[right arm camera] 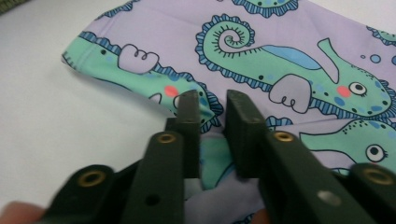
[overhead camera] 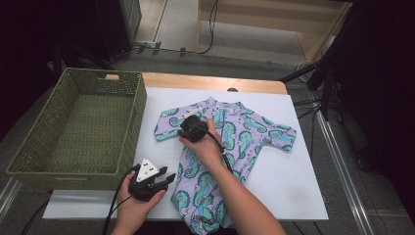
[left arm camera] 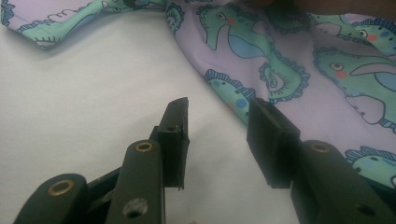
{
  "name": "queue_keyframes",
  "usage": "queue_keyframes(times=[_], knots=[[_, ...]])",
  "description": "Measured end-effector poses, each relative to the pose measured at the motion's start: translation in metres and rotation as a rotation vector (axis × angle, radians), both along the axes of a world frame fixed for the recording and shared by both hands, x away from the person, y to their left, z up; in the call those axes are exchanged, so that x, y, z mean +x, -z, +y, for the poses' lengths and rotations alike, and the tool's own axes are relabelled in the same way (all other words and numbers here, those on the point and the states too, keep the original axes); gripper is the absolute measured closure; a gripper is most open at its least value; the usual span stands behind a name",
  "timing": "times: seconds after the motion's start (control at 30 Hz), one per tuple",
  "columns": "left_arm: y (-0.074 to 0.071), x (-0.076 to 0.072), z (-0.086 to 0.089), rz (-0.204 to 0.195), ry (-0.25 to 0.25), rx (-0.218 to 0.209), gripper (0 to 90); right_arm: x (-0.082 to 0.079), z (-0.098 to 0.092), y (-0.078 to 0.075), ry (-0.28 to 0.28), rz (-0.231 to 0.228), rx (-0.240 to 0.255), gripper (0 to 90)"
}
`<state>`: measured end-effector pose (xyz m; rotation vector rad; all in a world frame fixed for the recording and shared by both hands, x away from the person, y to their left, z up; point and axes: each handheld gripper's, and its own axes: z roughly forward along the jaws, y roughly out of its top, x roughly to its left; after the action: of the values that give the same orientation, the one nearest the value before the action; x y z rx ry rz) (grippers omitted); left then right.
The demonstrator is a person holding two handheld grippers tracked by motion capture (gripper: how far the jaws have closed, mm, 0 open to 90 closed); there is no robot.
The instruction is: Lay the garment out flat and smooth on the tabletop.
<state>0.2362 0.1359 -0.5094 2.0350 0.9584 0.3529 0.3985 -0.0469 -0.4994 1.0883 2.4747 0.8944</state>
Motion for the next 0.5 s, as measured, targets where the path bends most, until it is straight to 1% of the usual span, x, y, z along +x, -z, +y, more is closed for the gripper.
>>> queue_keyframes(times=[0.03,0.13,0.17,0.2,0.23,0.3,0.37,0.4,0.43,0.47,0.5], knots=[[0.000,0.000,0.000,0.003,0.001,0.005,57.5,0.001,-0.001,0.000,-0.009,0.003,0.004,81.2],[0.000,0.001,0.000,0.001,-0.002,0.008,57.5,-0.003,-0.004,-0.004,-0.005,-0.001,0.039,81.0],[0.000,0.001,0.000,0.002,-0.006,0.000,57.5,-0.005,-0.006,-0.006,-0.002,-0.010,0.046,81.9],[-0.001,0.001,0.000,0.001,-0.009,-0.006,57.7,-0.008,-0.009,-0.008,0.000,-0.026,0.048,87.8],[-0.001,0.002,0.000,-0.001,-0.010,-0.010,57.7,-0.012,-0.012,-0.010,0.001,-0.034,0.054,87.9],[-0.001,0.003,0.000,0.003,-0.011,-0.010,57.6,-0.015,-0.019,-0.012,-0.009,-0.052,0.036,88.2],[-0.001,0.003,-0.001,0.003,-0.014,-0.006,57.6,-0.015,-0.026,-0.010,0.004,-0.040,0.032,88.1],[0.000,0.003,-0.001,0.003,-0.014,-0.003,57.6,-0.014,-0.028,-0.010,0.004,-0.042,0.029,88.0],[0.000,0.003,-0.001,0.004,-0.014,-0.001,57.6,-0.014,-0.028,-0.010,0.011,-0.042,0.036,87.7],[0.000,0.003,-0.001,0.005,-0.013,-0.002,57.6,-0.013,-0.028,-0.010,0.016,-0.051,0.043,78.8],[0.000,0.003,-0.001,0.008,-0.014,-0.004,57.6,-0.012,-0.026,-0.011,0.029,-0.069,0.049,70.4]])
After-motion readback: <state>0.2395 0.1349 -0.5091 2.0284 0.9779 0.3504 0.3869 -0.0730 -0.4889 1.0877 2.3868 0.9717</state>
